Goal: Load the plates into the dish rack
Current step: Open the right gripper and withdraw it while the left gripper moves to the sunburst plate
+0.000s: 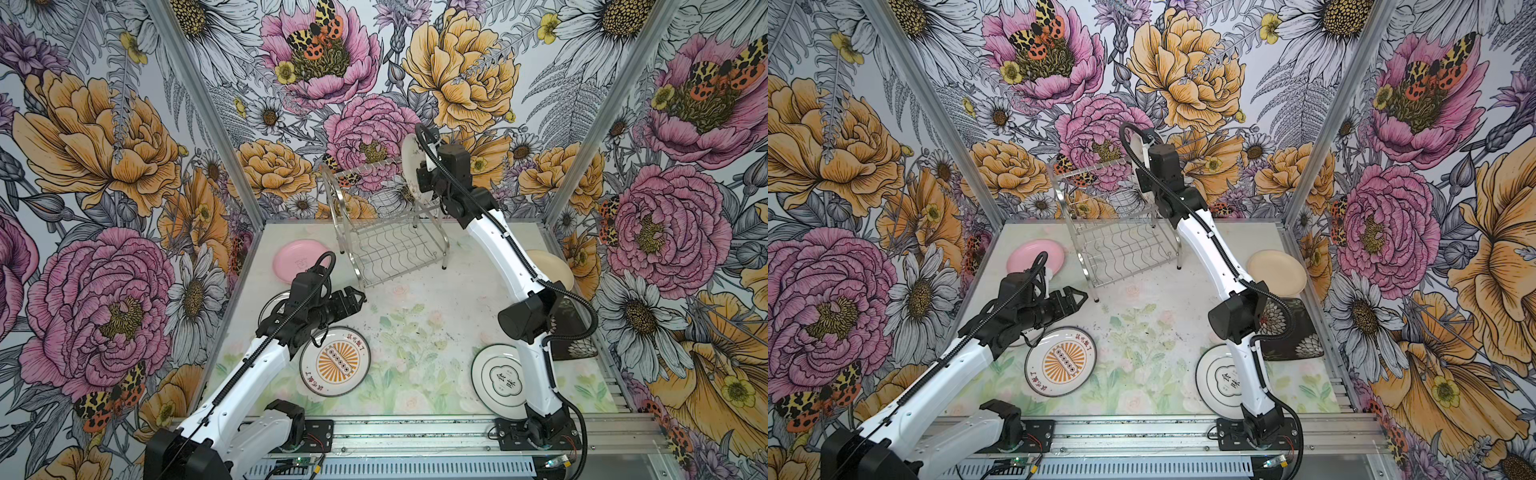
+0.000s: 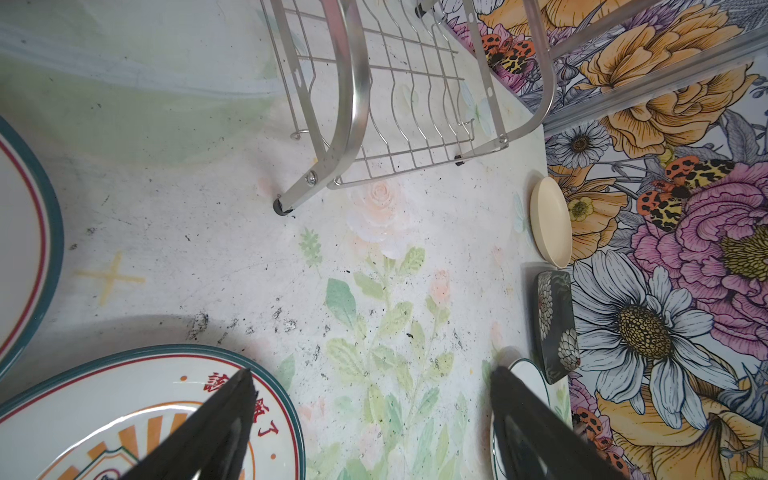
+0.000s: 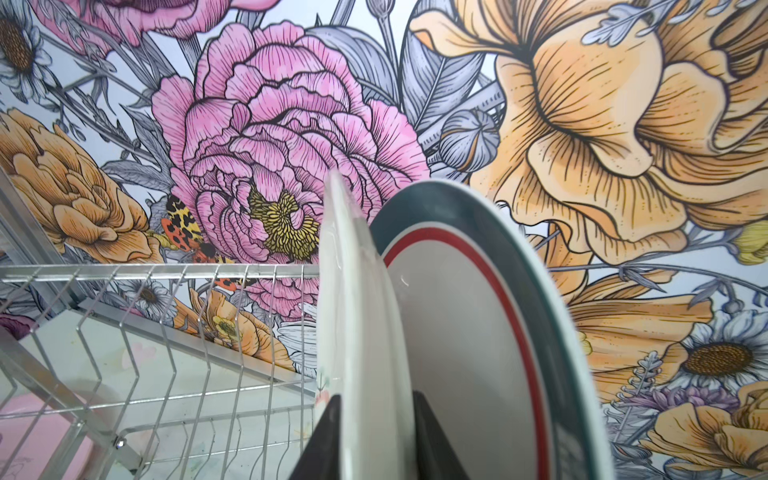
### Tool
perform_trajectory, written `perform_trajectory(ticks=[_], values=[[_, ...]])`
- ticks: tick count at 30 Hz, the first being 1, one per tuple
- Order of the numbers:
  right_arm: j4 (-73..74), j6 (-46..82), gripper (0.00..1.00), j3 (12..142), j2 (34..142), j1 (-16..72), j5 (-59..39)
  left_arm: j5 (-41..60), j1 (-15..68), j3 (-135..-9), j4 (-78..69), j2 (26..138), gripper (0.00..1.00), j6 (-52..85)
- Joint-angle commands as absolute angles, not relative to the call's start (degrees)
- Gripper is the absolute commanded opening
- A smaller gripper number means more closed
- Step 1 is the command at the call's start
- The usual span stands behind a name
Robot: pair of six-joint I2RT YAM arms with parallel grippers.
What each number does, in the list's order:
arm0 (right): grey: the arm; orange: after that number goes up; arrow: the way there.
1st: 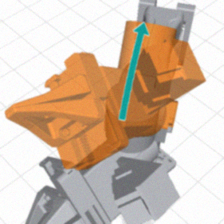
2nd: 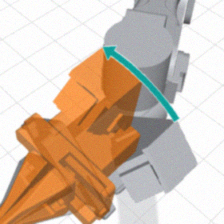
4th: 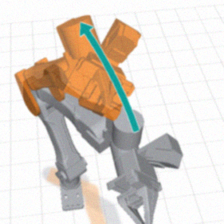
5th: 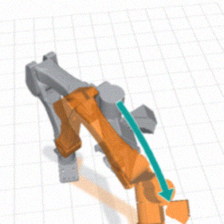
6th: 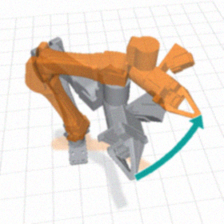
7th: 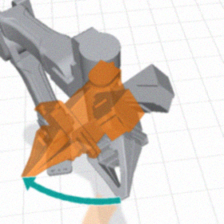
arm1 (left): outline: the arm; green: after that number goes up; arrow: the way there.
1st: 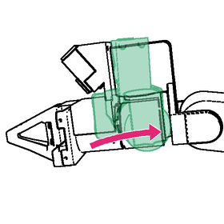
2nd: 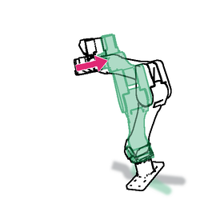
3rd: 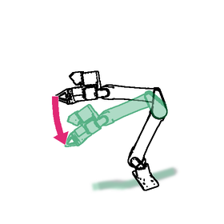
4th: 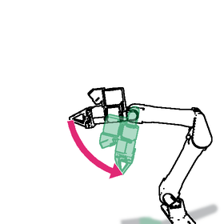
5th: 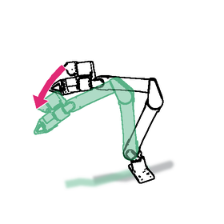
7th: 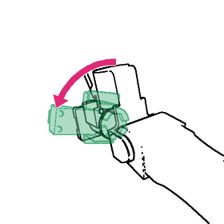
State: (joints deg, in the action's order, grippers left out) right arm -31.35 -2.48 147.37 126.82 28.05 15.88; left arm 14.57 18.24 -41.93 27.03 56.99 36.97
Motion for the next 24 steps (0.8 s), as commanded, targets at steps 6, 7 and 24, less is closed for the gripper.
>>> perform_trajectory(ticks=[6, 7, 24], values=[[-28.32, -3.05, 0.38, 144.55, 120.01, 28.04, 16.17, 12.61, 18.45, -40.62, 26.65, 54.54, 0.89, 37.22], [-28.37, -2.99, 0.40, 144.03, 119.47, 28.08, 16.02, 12.29, 18.57, -40.53, 26.67, 54.41, 0.89, 37.34], [-28.48, 6.05, 0.70, 119.80, 100.16, 28.65, 10.23, 4.66, 22.41, -38.41, 31.87, 49.27, 0.90, 42.13]])
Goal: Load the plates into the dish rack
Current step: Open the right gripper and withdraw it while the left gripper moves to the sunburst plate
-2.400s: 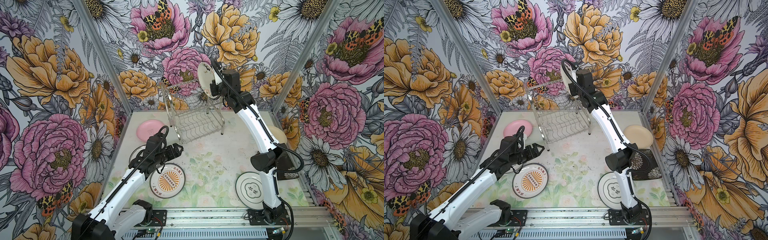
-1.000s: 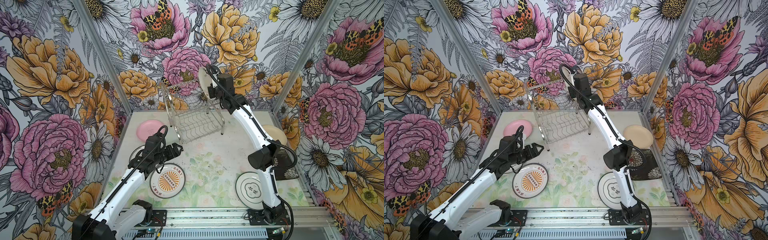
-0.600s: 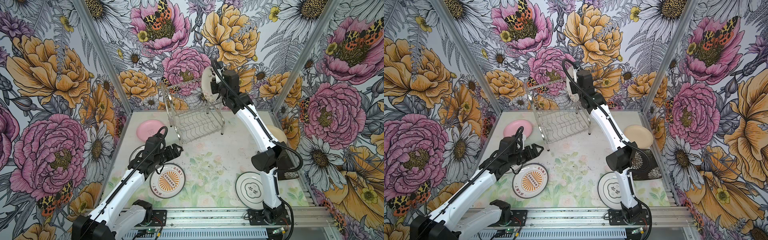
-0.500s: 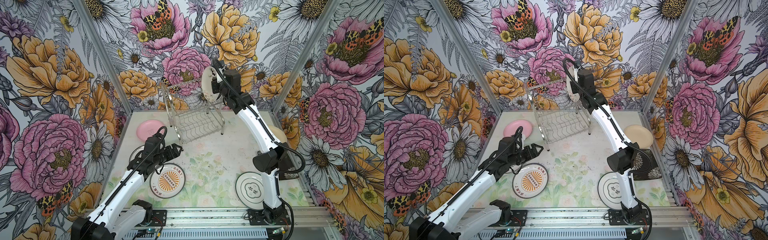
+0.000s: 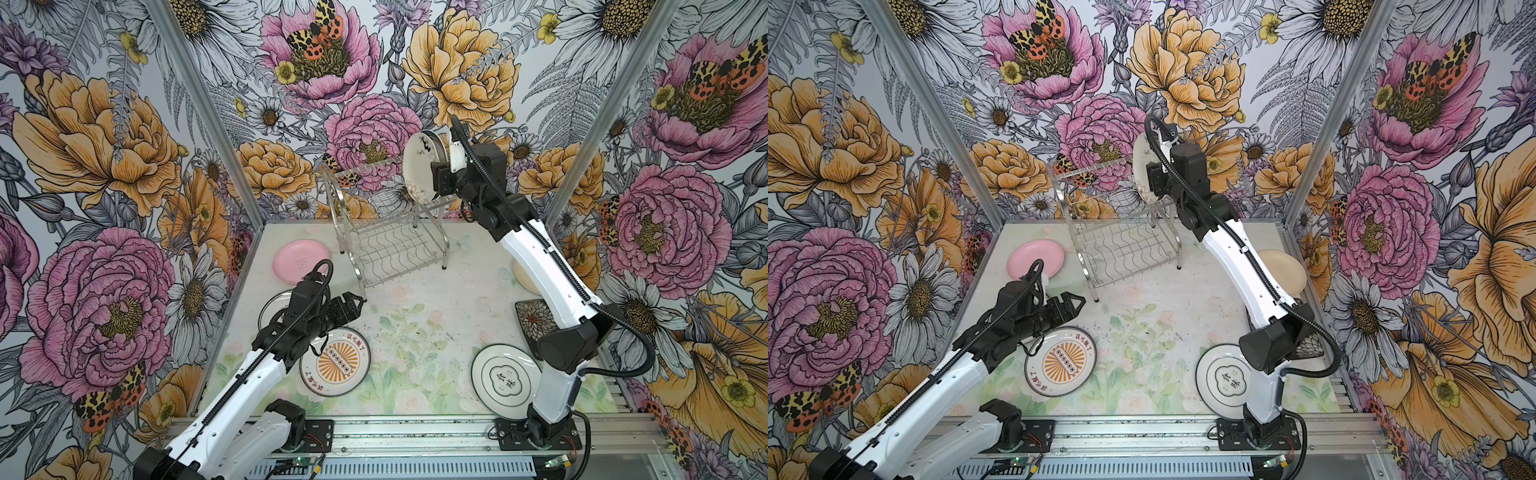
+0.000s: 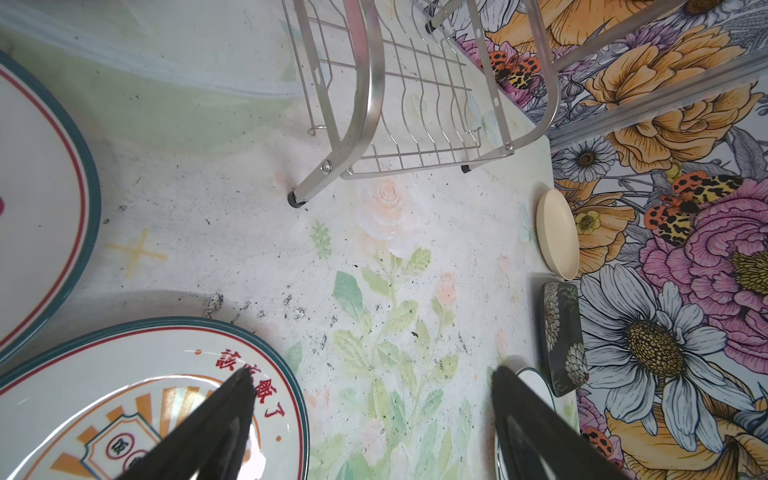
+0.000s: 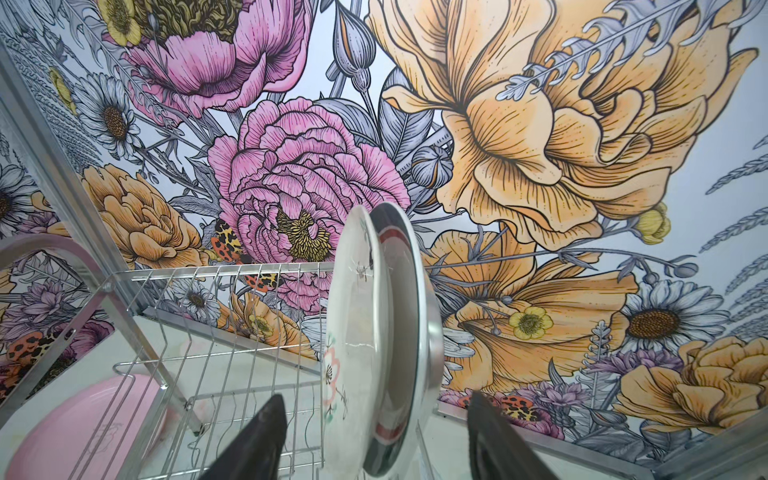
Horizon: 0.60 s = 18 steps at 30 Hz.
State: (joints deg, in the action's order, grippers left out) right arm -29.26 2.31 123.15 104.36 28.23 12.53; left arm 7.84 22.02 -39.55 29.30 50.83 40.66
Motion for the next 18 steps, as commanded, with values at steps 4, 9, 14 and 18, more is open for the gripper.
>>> perform_trajectory(ticks=[4, 9, 14, 18], values=[[-28.47, 9.44, 0.72, 110.58, 93.20, 28.74, 8.44, 1.09, 22.30, -38.25, 38.02, 46.72, 0.90, 43.69], [-28.76, 12.75, 0.76, 98.76, 85.00, 28.74, 7.20, -3.28, 20.77, -37.95, 47.55, 43.46, 0.91, 45.74], [-31.11, 15.67, 0.78, 90.54, 79.80, 28.48, 5.27, -4.87, 18.16, -36.68, 51.96, 43.43, 0.91, 47.22], [-31.73, 18.79, 0.78, 84.17, 76.41, 28.13, 2.84, -8.42, 17.52, -37.22, 54.39, 47.75, 0.91, 49.16]])
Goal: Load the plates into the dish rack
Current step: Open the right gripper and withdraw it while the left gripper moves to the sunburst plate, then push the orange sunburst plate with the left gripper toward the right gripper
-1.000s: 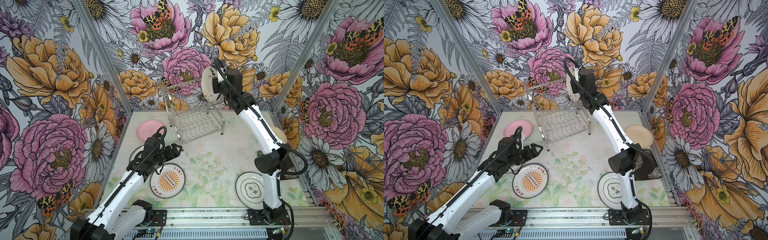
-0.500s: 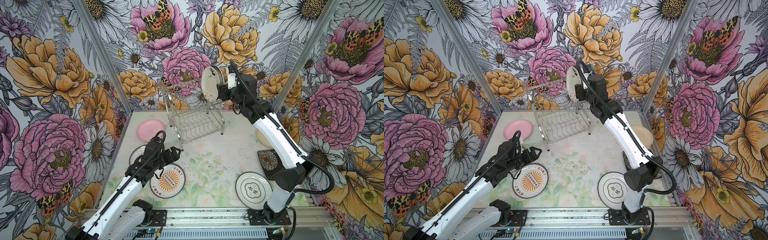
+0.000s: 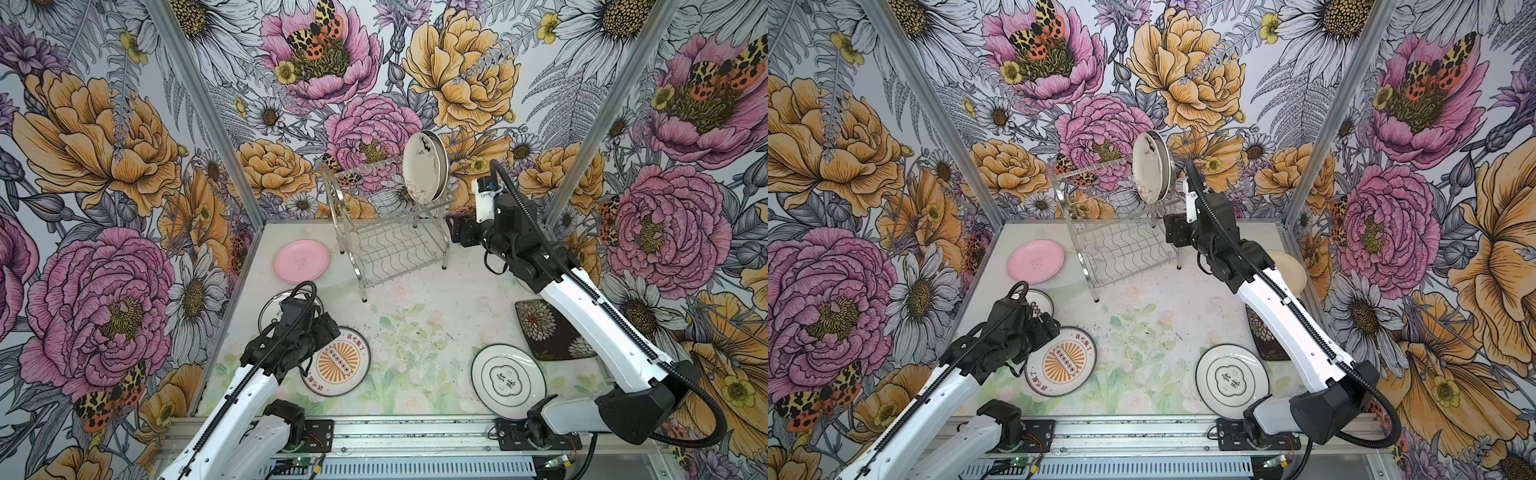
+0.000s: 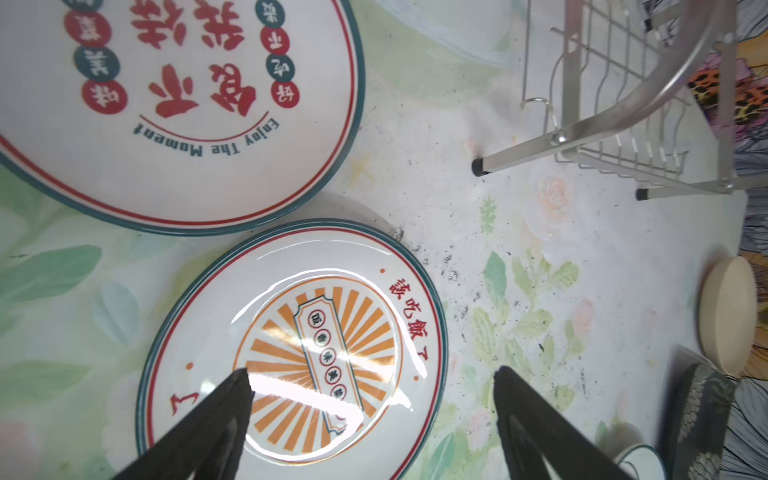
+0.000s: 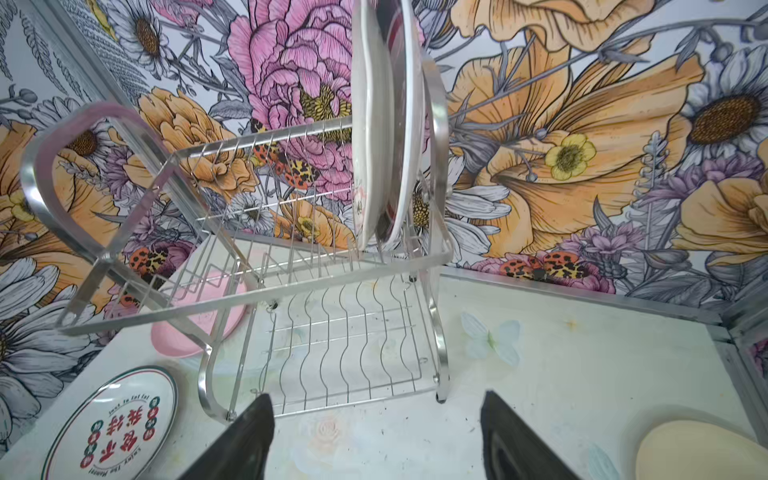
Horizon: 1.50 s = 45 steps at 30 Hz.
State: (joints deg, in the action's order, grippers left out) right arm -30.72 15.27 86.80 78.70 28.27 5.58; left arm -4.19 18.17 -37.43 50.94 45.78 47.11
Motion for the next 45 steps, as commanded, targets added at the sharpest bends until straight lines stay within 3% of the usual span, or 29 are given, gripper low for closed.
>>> perform_trajectory(ticks=[1, 4, 22, 36, 45], values=[[-31.82, 19.32, 0.79, 82.91, 75.81, 28.01, 2.50, -9.05, 17.29, -37.26, 54.76, 48.76, 0.92, 49.62], [-31.82, 20.65, 0.79, 79.35, 74.08, 27.81, 1.68, -10.38, 15.72, -36.71, 54.61, 50.98, 0.99, 50.01], [-31.73, 20.59, 0.80, 73.81, 71.21, 26.29, 0.97, -4.76, 6.04, -29.74, 41.47, 59.77, 0.99, 41.27], [-31.88, 20.90, 0.81, 71.98, 68.94, 24.87, 1.28, 4.90, 12.51, -29.08, 36.24, 61.85, 0.99, 39.84], [-31.82, 21.10, 0.81, 71.81, 69.56, 24.23, 0.22, 10.21, 22.25, -33.06, 30.45, 68.26, 0.99, 42.29]])
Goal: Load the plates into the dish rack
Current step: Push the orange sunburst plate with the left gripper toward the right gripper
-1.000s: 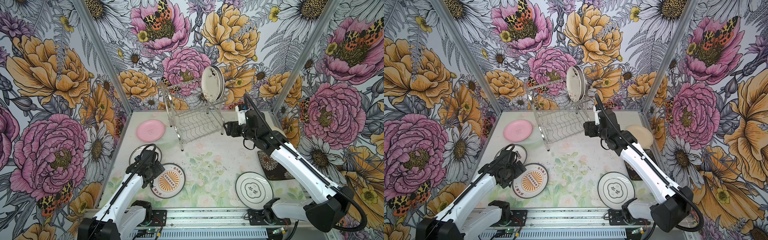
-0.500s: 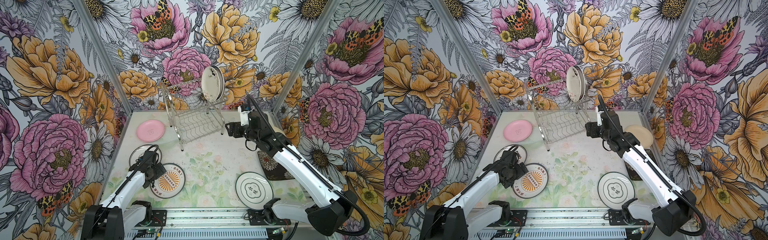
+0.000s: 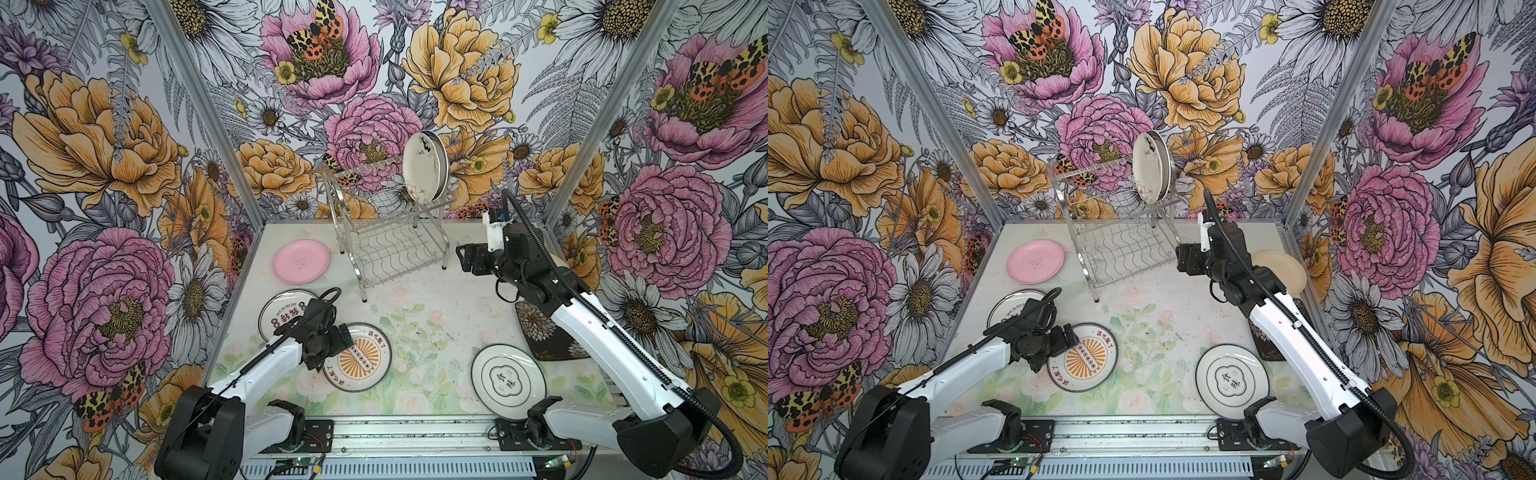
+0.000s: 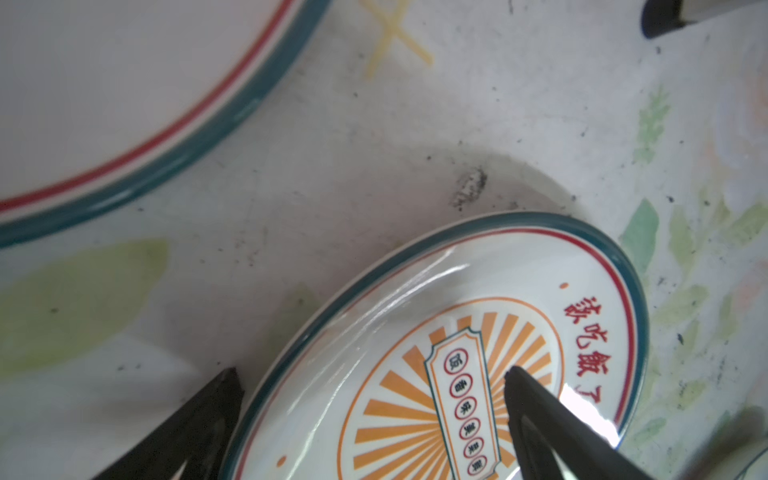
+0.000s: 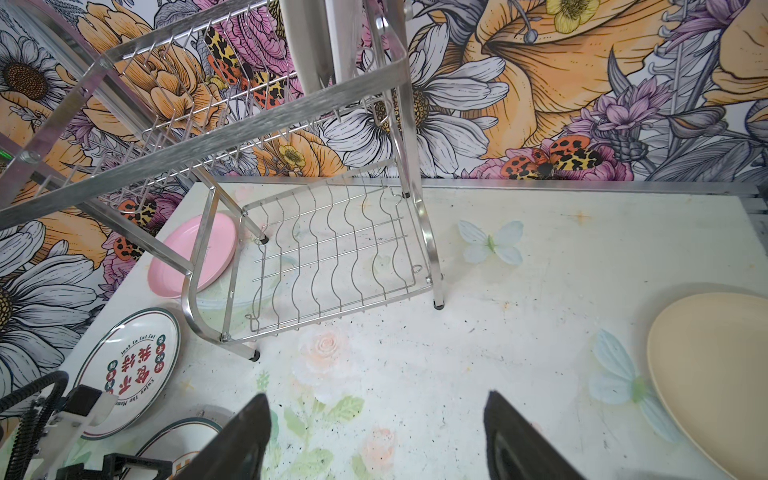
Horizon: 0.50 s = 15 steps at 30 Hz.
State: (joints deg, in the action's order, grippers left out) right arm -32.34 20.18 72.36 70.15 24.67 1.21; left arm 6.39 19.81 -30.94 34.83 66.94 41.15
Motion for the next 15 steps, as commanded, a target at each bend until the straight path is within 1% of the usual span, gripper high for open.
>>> perform_trajectory(ticks=[1, 5, 10, 13, 15], values=[[-31.82, 21.16, 0.81, 71.80, 69.58, 24.23, 0.13, 10.65, 23.41, -33.29, 29.84, 68.70, 0.98, 42.79], [-31.82, 21.44, 0.81, 71.38, 69.64, 23.91, -0.50, 13.42, 24.54, -31.84, 27.41, 67.48, 0.98, 42.48], [-31.84, 22.13, 0.81, 70.45, 69.75, 22.76, -3.28, 18.45, 20.00, -26.36, 25.41, 62.84, 0.96, 40.56], [-31.73, 23.00, 0.81, 69.97, 70.13, 21.47, -6.73, 20.20, 17.82, -23.01, 24.29, 60.73, 0.94, 40.23], [-31.73, 23.28, 0.81, 69.49, 70.31, 20.73, -8.99, 20.74, 17.73, -21.41, 22.91, 59.92, 0.91, 40.74]])
